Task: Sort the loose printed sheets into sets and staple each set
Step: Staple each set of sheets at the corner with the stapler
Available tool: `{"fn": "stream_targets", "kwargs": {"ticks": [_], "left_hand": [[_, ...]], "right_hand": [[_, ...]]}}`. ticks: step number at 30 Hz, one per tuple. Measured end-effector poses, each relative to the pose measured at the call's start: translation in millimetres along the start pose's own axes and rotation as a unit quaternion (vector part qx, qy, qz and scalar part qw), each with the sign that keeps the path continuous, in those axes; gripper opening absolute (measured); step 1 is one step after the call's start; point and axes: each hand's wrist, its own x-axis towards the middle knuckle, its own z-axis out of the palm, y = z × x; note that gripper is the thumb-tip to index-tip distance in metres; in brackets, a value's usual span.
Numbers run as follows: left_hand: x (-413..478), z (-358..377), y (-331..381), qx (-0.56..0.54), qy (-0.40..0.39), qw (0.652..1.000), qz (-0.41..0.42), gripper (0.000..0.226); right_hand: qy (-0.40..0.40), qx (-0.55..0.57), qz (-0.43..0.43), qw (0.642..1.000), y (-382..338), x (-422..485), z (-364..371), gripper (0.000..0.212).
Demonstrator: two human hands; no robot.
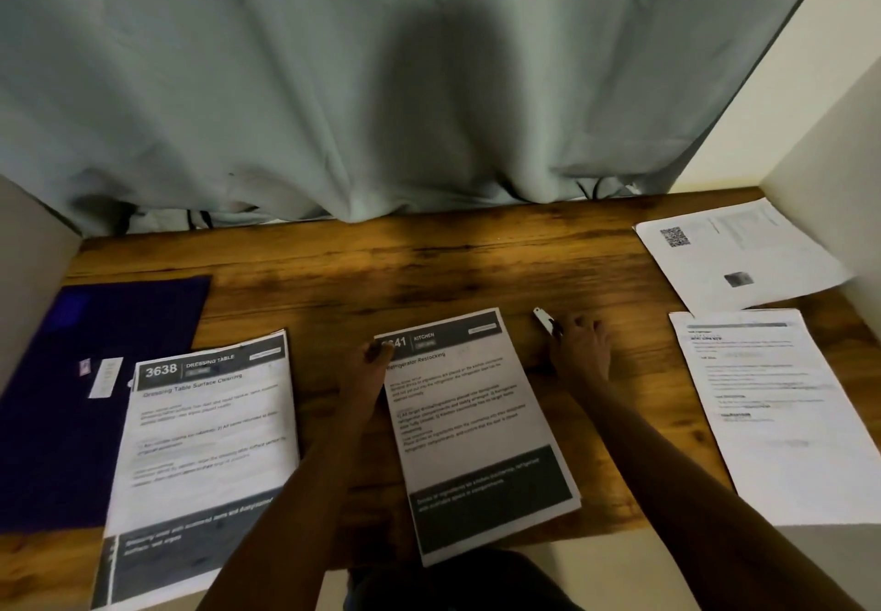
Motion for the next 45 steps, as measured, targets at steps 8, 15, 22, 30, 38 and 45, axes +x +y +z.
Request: {"fn": "stream_targets", "kwargs": {"ticks": [8,15,22,30,38,45], "left_hand": [[-25.5,-7.3,-15.7,0.058,0.061,0.993,0.083,0.040],[-37.9,-4.0,-20.3,0.053,0.011,0.992,0.114,0.061],[-22.8,-20.4,-13.9,0.076,-0.036,0.988,0.129,0.065],[-11.2,-22.0,-11.8,0.172,-0.103,0.970,0.136,0.071],[-20.1,12.1,6.9,0.231,-0.057,0.946,0.221,0.076],[-48.1,67.6,39.4,0.248,-0.144,0.913,0.289,0.071]], "right_hand": [[-0.093,0.027,-0.032,0.995,-27.2,-56.5,19.9,0.046],[-0.137,0.023,-0.007,0.990,-48.5,-80.6,30.3,0.054],[-0.141,0.057,-0.024,0.988,-71.9,-73.2,33.0,0.046],[-0.117,0.030,-0.031,0.992,-80.1,-78.5,36.7,0.053],[-0.029,0.111,-0.053,0.992,-70.5,-80.9,17.1,0.051],[0.025,0.122,-0.024,0.992,-39.7,-78.2,-2.8,0.053]]}}
